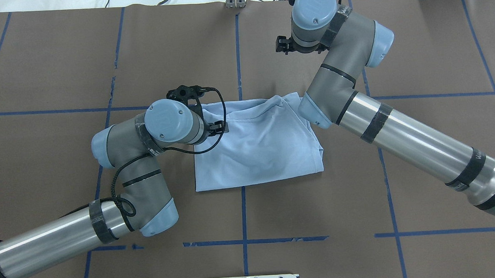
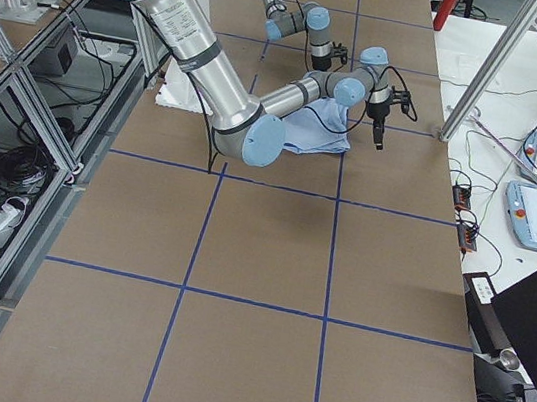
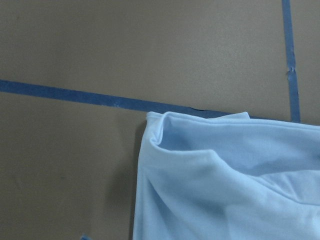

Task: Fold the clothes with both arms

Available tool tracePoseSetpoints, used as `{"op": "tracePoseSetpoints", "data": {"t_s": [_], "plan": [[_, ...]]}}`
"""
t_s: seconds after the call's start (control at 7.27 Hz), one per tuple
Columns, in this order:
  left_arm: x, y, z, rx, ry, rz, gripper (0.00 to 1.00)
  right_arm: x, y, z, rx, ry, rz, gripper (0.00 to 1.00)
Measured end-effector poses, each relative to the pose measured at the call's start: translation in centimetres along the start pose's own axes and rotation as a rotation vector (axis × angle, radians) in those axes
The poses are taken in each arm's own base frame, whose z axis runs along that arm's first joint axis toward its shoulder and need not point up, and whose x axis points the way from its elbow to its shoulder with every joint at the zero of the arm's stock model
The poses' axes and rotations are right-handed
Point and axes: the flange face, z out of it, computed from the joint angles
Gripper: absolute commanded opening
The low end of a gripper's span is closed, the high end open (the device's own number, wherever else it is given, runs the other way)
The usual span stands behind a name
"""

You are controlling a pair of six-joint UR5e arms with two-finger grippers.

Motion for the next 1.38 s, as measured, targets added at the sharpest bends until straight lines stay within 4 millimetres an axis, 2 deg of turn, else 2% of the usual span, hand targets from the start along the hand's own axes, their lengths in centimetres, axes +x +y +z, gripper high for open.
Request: {"op": "tracePoseSetpoints", "data": {"t_s": [0.14, 0.28, 0.55, 0.83, 0.96, 1.1, 1.24, 1.38], "plan": [[0.3, -0.8, 1.0, 0.005, -0.019, -0.001, 1.00, 0.0, 0.0, 0.0, 0.000, 0.000, 0.000, 1.00], [0.3, -2.4, 1.5, 0.019, -0.036, -0.007, 1.00, 0.1, 0.0, 0.1, -0.001, 0.000, 0.000, 1.00], [-1.1, -8.6, 3.0, 0.064, -0.090, -0.005, 1.00, 0.4, 0.1, 0.3, -0.002, 0.003, -0.001, 1.00], [-4.0, -13.6, 4.3, 0.099, -0.130, 0.019, 1.00, 0.6, 0.3, 0.5, -0.006, 0.004, 0.001, 1.00], [-4.7, -15.2, 3.8, 0.113, -0.124, 0.032, 1.00, 0.8, 0.5, 0.7, -0.016, 0.000, 0.001, 1.00], [-4.5, -15.7, 2.5, 0.107, -0.096, 0.041, 1.00, 0.7, 0.8, 0.5, -0.042, -0.017, 0.000, 1.00], [-4.4, -15.2, 0.3, 0.088, -0.052, 0.049, 1.00, 1.3, 1.1, -0.1, -0.074, -0.046, -0.008, 1.00], [-5.2, -14.0, -2.8, 0.077, -0.017, 0.068, 1.00, 3.5, 0.8, -1.1, -0.104, -0.077, -0.031, 1.00]]}}
